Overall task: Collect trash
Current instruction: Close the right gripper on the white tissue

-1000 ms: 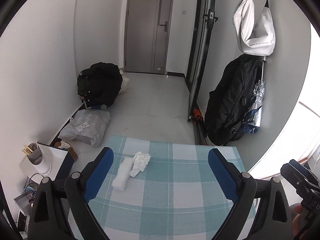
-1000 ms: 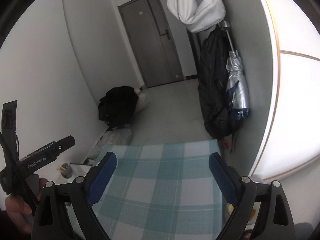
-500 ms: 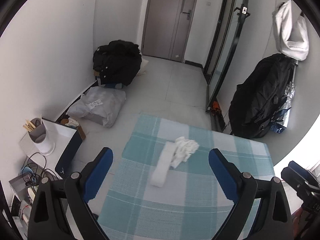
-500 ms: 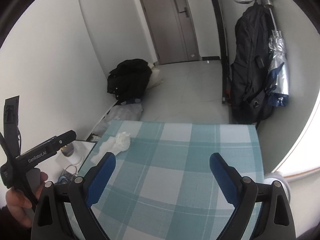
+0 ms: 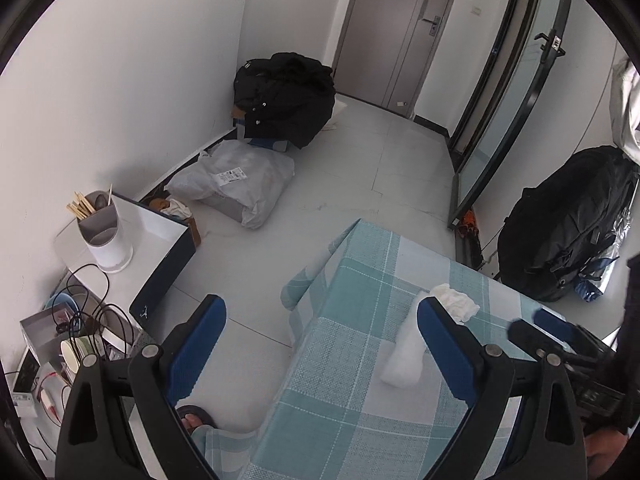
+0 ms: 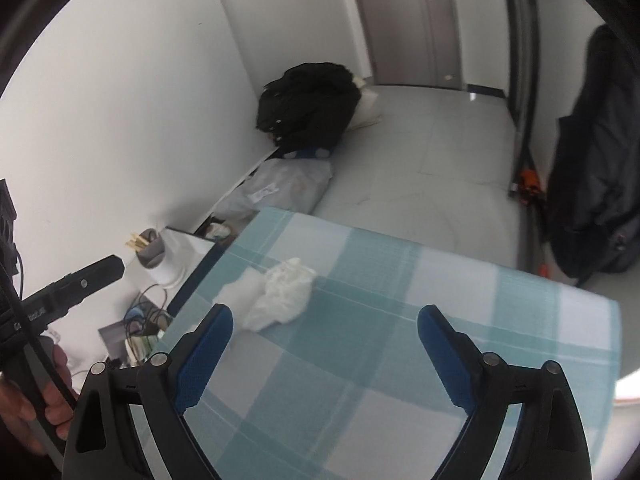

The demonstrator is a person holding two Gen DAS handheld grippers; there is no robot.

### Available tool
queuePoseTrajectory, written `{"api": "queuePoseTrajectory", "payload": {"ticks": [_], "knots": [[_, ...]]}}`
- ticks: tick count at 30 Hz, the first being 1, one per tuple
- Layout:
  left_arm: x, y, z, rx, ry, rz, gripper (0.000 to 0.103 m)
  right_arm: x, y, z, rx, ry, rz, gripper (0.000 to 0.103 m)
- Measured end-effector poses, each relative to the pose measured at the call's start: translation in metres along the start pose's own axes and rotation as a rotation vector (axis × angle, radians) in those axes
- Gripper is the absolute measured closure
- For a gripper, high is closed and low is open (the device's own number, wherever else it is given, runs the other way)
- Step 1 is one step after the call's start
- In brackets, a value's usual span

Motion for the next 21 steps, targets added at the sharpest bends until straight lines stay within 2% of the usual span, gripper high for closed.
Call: {"api": "queuePoseTrajectory", "payload": {"ticks": [4,8,10,12,15,20,21], "knots": [[0.005,-0.005,0.001,0.03,0.021,-0.005,0.008,0.011,-0.036,0.007,0.063,0.022,0.048,0.033],[0.011,-0.01,0.001,0.056,0.045,-0.001,0.008,0.019,-0.062,0.008,0.099,0.052,0.057,0.039],[0.012,-0.01,0.002,0.06,0.047,0.002,0.008,0.022,-0.069,0.006,0.112,0.05,0.063,0.048],[0.012,-0.011,0.002,0.062,0.045,0.012,0.008,0.021,-0.07,0.005,0.104,0.036,0.055,0.052],[0.012,-0.015,0.001,0.077,0.041,0.018,0.008,0.015,-0.072,0.003,0.109,0.001,0.051,0.067],[0.011,-0.02,-0.002,0.104,0.038,0.019,0.008,0.011,-0.071,-0.005,0.131,-0.02,0.077,0.083],[0.011,-0.021,-0.002,0.106,0.033,0.023,0.008,0.012,-0.07,-0.007,0.13,-0.013,0.08,0.09]]}}
Point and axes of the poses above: each gripper's, at about its wrist camera, not at the fingertips, and y roughly against the way its jaws point, x to its left, z to its top, the point moved 3 cm from there along -y, roughly the way its jaws point, and after that the axes turned 3 degrees about -x, right-handed, at the moved point
